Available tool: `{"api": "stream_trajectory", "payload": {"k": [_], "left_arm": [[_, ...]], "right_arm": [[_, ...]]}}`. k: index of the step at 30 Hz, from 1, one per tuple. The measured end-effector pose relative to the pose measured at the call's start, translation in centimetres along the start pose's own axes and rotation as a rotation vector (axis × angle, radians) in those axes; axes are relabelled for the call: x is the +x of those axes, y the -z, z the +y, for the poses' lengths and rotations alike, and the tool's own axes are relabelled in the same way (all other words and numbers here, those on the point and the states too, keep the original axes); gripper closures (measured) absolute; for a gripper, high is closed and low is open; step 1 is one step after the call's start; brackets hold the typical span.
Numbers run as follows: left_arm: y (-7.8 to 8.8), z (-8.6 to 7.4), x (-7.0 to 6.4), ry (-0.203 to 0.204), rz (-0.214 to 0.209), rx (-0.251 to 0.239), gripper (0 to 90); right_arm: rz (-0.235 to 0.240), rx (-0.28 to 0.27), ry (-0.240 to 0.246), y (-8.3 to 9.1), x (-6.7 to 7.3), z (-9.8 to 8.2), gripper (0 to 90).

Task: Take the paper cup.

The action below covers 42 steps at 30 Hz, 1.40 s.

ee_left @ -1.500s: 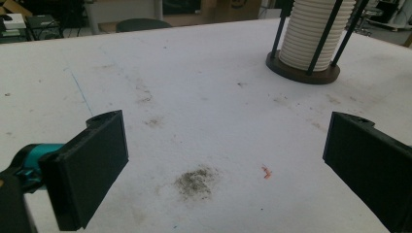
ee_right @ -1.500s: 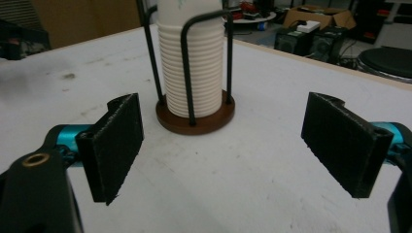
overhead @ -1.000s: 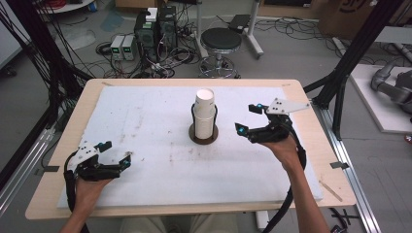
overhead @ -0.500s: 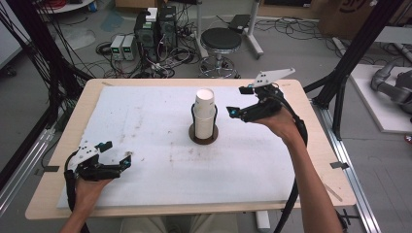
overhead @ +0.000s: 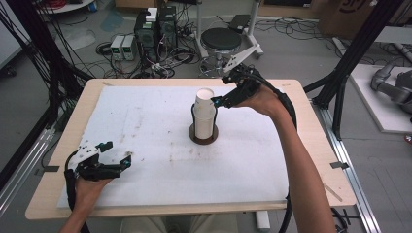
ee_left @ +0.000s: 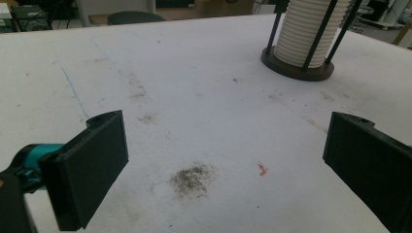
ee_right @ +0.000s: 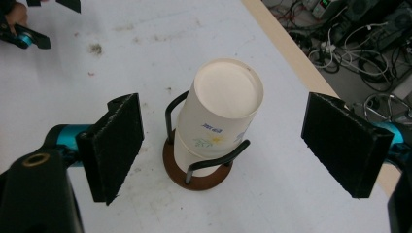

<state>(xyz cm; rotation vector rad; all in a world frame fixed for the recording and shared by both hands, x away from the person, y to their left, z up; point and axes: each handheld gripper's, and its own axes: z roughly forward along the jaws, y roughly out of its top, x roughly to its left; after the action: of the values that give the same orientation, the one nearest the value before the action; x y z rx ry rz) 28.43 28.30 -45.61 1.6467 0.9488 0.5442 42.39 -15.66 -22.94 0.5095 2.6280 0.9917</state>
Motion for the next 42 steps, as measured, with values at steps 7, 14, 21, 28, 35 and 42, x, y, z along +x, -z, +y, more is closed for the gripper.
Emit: {"api": "stream_trajectory", "payload": {"k": [7,14,21,28,35,42], "left_arm": [[0.0,0.0,0.1,0.006,-0.007,0.002,2.4],[0.0,0.0,0.1,0.004,-0.010,-0.001,2.4],[-0.1,0.0,0.1,0.005,-0.014,0.005,2.4],[0.0,0.0,0.1,0.003,-0.021,0.007,2.4],[0.0,0.0,0.1,0.006,-0.025,0.003,2.4],[-0.1,0.0,0.1,0.006,-0.024,0.004,2.4]], "right_arm": [[0.017,0.071,0.023,-0.9,-0.4,1.7,15.6],[0.014,0.154,0.027,-2.2,-1.0,2.5,15.7],[0.037,0.200,0.029,-3.1,-1.4,3.4,15.7],[0.059,0.278,0.036,-4.8,-1.4,4.5,15.8],[0.069,0.324,0.033,-5.9,-1.5,4.6,16.3],[0.077,0.359,0.023,-6.3,-1.6,4.4,16.7]]}}
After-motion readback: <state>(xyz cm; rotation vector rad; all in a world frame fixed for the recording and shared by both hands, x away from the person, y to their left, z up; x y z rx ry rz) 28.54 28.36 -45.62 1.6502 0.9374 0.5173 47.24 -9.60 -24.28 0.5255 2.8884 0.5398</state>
